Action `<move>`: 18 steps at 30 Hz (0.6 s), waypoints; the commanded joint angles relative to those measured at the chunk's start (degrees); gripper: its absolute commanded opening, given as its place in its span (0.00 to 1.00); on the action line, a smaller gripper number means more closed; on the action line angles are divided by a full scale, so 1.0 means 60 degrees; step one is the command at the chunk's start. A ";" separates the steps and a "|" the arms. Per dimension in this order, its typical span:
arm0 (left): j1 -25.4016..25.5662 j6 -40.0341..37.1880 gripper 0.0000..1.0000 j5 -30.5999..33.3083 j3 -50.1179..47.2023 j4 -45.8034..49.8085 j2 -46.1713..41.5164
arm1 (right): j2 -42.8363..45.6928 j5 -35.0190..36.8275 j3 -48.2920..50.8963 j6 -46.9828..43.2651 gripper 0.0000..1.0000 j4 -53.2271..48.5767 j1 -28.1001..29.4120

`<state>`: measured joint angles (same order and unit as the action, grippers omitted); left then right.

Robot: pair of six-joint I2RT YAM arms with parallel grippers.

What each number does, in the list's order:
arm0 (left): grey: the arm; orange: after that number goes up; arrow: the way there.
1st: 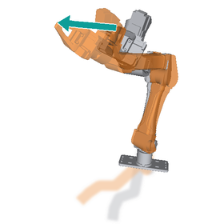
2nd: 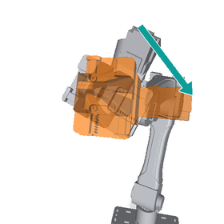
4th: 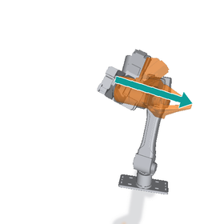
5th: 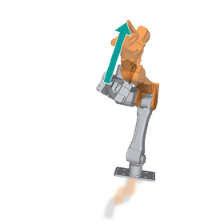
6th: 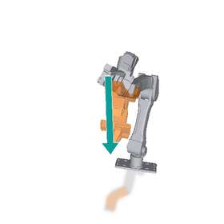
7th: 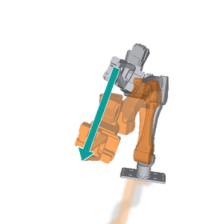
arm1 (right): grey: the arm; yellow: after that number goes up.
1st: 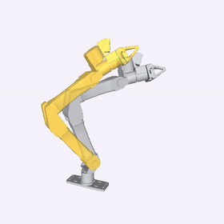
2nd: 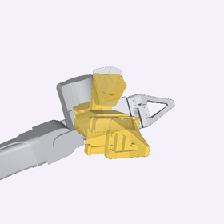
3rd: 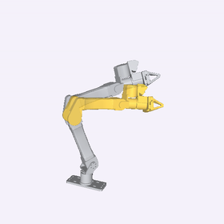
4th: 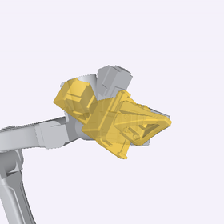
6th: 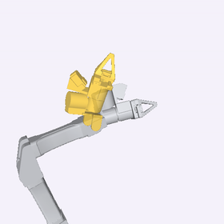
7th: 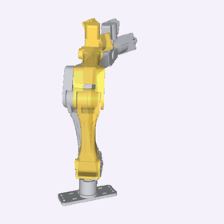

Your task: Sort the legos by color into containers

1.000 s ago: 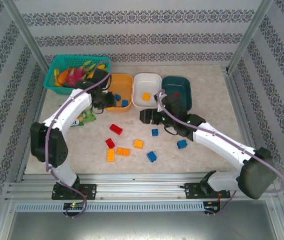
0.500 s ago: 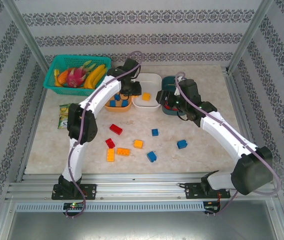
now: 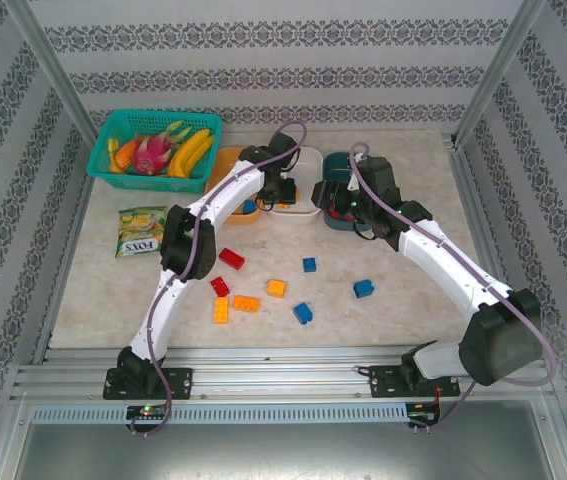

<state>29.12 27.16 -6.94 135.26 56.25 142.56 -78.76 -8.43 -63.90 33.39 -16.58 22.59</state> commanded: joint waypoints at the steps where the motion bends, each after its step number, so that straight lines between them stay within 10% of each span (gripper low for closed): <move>1: 0.0104 -0.0033 0.31 0.0288 0.0345 0.0522 0.0160 | 0.0106 -0.0106 0.0044 0.0205 0.74 -0.0148 -0.0131; 7: 0.0101 0.0058 0.55 0.0388 0.0611 0.0708 0.0035 | 0.0150 -0.0062 -0.0042 0.0127 0.75 -0.0353 -0.0130; 18: 0.0105 0.0839 0.64 0.0169 0.0807 0.0601 -0.1711 | 0.1122 0.0434 -0.0300 -0.0589 0.75 -0.1594 -0.0103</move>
<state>29.30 29.56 -5.93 138.41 58.17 140.25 -75.26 -7.88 -63.92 32.27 -22.83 22.24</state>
